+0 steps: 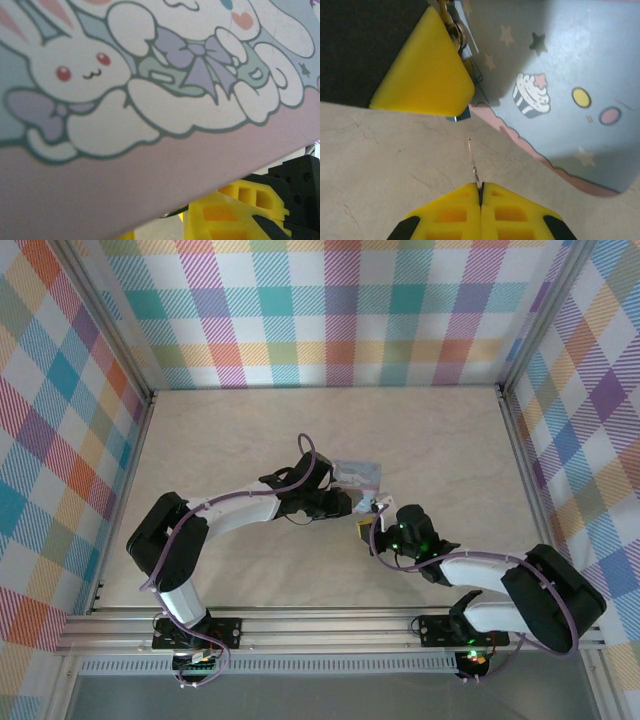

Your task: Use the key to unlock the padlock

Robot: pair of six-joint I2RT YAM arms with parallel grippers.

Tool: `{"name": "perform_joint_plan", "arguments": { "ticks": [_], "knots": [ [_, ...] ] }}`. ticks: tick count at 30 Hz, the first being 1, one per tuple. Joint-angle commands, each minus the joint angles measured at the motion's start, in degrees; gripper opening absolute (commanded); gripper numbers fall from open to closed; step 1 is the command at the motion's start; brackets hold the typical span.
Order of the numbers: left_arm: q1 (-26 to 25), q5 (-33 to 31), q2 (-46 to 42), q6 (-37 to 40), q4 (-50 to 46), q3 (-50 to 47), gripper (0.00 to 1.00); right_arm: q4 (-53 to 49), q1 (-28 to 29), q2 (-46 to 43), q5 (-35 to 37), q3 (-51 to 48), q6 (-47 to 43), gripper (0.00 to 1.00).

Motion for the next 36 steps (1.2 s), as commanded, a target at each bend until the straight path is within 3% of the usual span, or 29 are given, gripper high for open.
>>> {"name": "perform_joint_plan", "arguments": {
  "ticks": [1, 12, 36],
  "knots": [
    [0.42, 2.07, -1.63, -0.8, 0.65, 2.4, 0.16, 7.49, 0.41, 1.47, -0.47, -0.72, -0.32, 0.01],
    [0.68, 1.76, -1.48, -0.89, 0.03, 2.79, 0.15, 12.35, 0.36, 6.06, -1.75, -0.64, 0.77, 0.01],
    [1.18, 1.76, -1.36, -1.49, 0.55, 2.17, 0.14, 15.01, 0.32, 4.61, -1.31, -1.43, 2.14, 0.01]
  ]
}}
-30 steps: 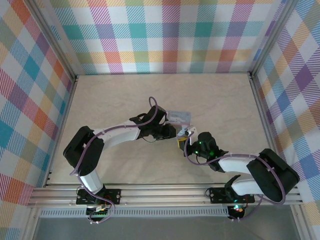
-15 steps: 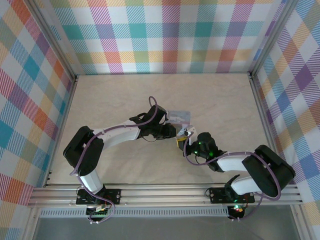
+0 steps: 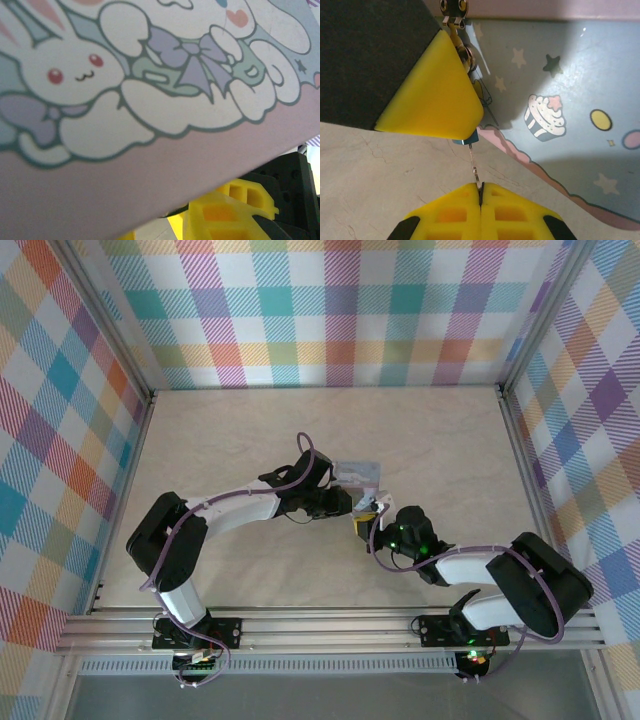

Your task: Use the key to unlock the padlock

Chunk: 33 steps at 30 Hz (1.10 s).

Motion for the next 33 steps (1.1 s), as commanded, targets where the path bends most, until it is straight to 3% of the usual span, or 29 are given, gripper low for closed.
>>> {"name": "perform_joint_plan", "arguments": {
  "ticks": [1, 33],
  "knots": [
    [0.52, 1.09, -1.39, -0.52, 1.36, 1.34, 0.14, 3.91, 0.3, -0.19, -0.66, 0.14, 0.83, 0.01],
    [1.53, 1.53, -1.19, -3.53, 4.07, -0.33, 0.14, 7.83, 0.24, 2.09, -0.56, -0.1, 1.96, 0.01]
  ]
}}
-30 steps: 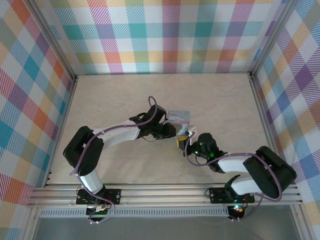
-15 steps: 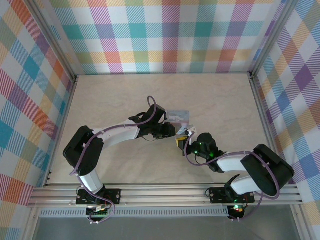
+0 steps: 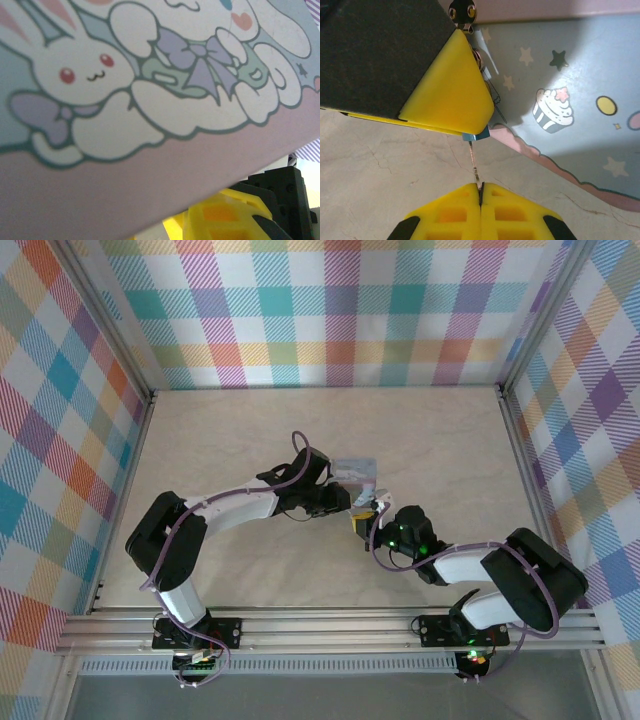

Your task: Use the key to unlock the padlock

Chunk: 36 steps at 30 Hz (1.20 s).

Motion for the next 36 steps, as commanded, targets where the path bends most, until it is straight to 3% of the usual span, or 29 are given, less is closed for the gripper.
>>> {"name": "perform_joint_plan", "arguments": {
  "ticks": [1, 36],
  "knots": [
    [0.36, 1.64, -1.27, -0.37, 3.12, -0.22, 0.14, 3.46, 0.24, -0.03, -0.03, -0.16, 0.76, 0.01],
    [0.49, 2.09, -1.97, -0.69, 3.55, -0.91, 0.13, 6.67, -1.46, 1.46, -0.24, -0.87, 2.42, 0.01]
  ]
}}
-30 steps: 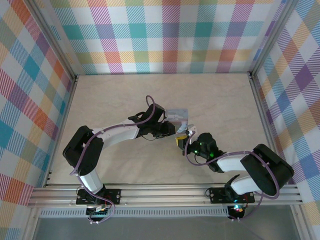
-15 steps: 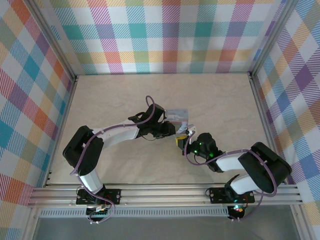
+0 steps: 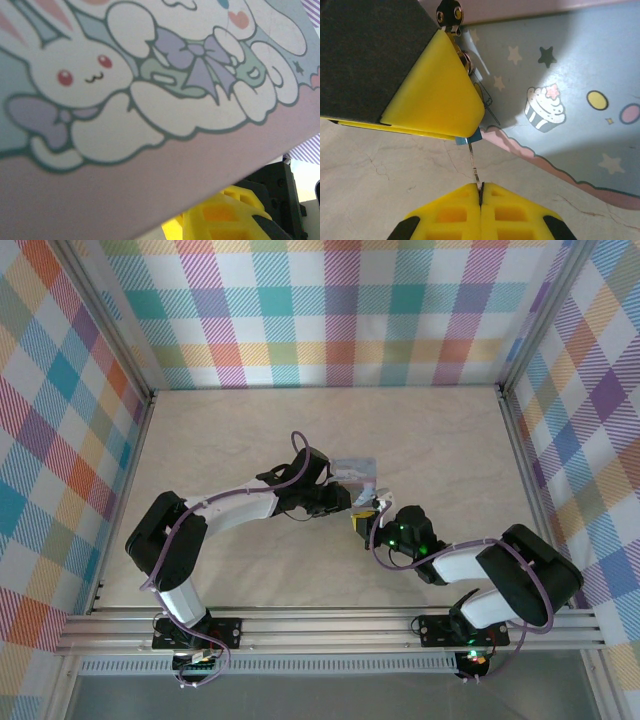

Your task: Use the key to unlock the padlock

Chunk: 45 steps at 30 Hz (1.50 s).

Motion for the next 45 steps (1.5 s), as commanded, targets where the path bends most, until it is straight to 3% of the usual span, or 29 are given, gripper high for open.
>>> {"name": "perform_joint_plan", "arguments": {
  "ticks": [1, 45],
  "knots": [
    [0.43, 1.47, -1.92, 0.18, 2.31, -0.47, 0.13, 3.9, -0.49, -0.44, -0.37, -0.63, 0.65, 0.01],
    [2.62, 6.12, -1.63, 1.07, 1.81, -0.48, 0.12, 4.43, -2.37, -1.08, -4.42, -0.76, 1.02, 0.01]
  ]
}}
